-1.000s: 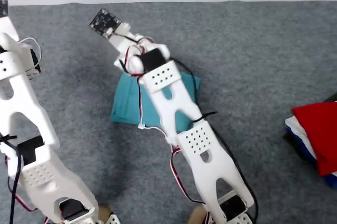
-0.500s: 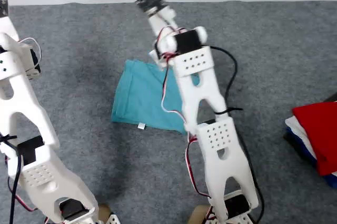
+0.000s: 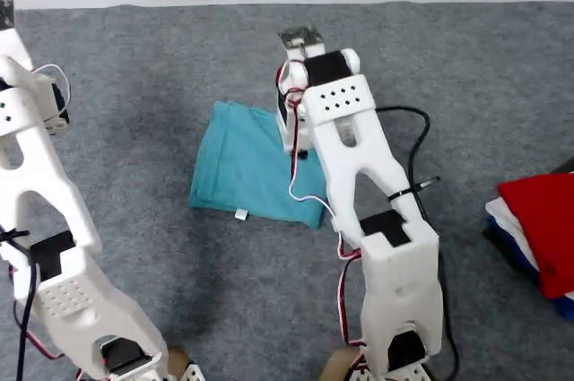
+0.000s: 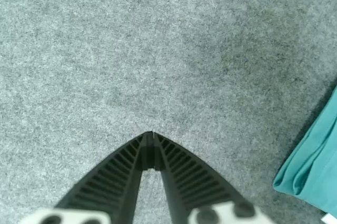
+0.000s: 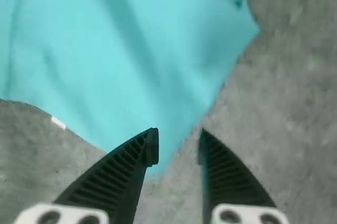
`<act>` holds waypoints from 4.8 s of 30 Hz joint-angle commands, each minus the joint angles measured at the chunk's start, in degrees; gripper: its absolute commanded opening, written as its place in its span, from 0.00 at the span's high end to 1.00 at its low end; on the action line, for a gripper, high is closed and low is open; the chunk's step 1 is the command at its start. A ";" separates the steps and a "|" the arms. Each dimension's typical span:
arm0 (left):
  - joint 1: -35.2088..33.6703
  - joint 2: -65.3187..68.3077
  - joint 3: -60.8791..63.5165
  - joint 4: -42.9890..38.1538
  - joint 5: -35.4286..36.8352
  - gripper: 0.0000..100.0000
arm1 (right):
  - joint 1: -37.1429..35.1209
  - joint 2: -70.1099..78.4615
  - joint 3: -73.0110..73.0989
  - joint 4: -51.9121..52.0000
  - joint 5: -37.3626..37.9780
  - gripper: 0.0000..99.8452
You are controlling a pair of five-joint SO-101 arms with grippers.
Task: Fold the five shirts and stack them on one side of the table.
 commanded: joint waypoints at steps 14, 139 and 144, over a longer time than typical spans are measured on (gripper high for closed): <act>0.53 -3.08 -0.13 -0.44 0.35 1.00 | -5.41 1.63 7.30 2.42 -1.76 0.99; -3.25 -11.78 2.07 0.44 0.35 1.00 | -8.31 8.57 -2.20 -34.68 1.76 0.99; -8.35 -11.78 2.07 0.44 0.00 1.00 | -10.07 13.85 -2.20 -42.33 6.24 0.99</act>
